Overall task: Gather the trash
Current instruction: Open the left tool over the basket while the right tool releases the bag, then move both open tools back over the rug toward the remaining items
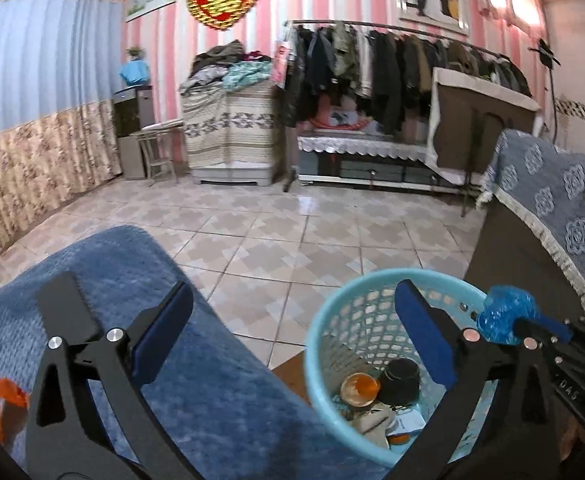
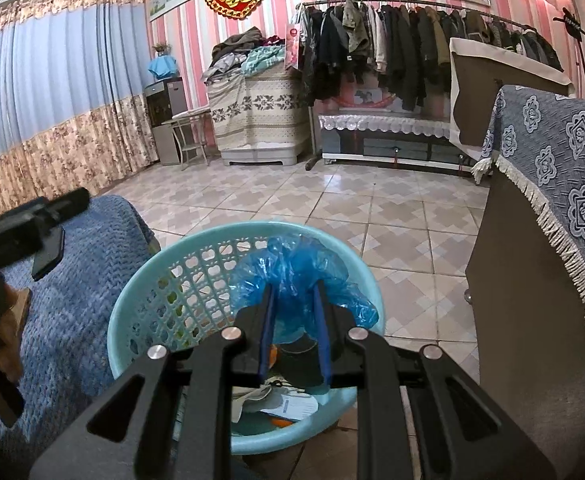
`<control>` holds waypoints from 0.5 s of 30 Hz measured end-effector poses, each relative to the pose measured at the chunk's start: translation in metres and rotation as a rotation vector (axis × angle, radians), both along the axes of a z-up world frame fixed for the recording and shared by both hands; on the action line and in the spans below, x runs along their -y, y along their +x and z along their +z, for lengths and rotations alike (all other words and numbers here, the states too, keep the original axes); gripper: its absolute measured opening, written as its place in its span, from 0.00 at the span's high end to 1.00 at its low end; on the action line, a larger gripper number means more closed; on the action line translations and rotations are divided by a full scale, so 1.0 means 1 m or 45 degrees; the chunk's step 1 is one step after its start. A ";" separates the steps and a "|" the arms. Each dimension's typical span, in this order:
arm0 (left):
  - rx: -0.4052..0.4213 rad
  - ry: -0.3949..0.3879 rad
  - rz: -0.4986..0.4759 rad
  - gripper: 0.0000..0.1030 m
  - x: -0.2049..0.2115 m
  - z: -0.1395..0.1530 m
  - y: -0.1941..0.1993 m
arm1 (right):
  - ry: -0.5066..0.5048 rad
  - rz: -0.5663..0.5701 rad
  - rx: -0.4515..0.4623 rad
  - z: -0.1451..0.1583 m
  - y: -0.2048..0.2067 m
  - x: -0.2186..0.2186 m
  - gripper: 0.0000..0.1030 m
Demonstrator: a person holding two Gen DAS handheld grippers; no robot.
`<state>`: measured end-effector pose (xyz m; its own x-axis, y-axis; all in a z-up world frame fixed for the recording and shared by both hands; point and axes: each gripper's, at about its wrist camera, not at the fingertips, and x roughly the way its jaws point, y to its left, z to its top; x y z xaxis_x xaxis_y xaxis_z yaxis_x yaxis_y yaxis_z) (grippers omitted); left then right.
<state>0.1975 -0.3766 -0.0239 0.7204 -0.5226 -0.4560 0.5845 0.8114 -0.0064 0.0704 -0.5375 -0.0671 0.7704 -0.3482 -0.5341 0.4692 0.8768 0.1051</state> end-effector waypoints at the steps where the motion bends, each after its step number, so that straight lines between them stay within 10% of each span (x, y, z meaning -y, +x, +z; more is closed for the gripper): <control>1: -0.007 -0.011 0.015 0.05 -0.007 0.002 0.003 | 0.000 0.002 -0.001 -0.001 0.002 -0.002 0.81; 12: -0.004 -0.053 0.198 0.05 -0.067 0.006 0.013 | -0.016 0.006 0.011 -0.001 0.025 -0.006 0.80; 15: 0.002 -0.054 0.223 0.05 -0.079 0.008 0.013 | -0.031 -0.018 0.011 -0.001 0.032 -0.008 0.32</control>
<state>0.2106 -0.2974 -0.0158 0.8027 -0.4080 -0.4350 0.4345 0.8997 -0.0420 0.1019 -0.5297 -0.0677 0.7698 -0.3723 -0.5185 0.4810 0.8723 0.0878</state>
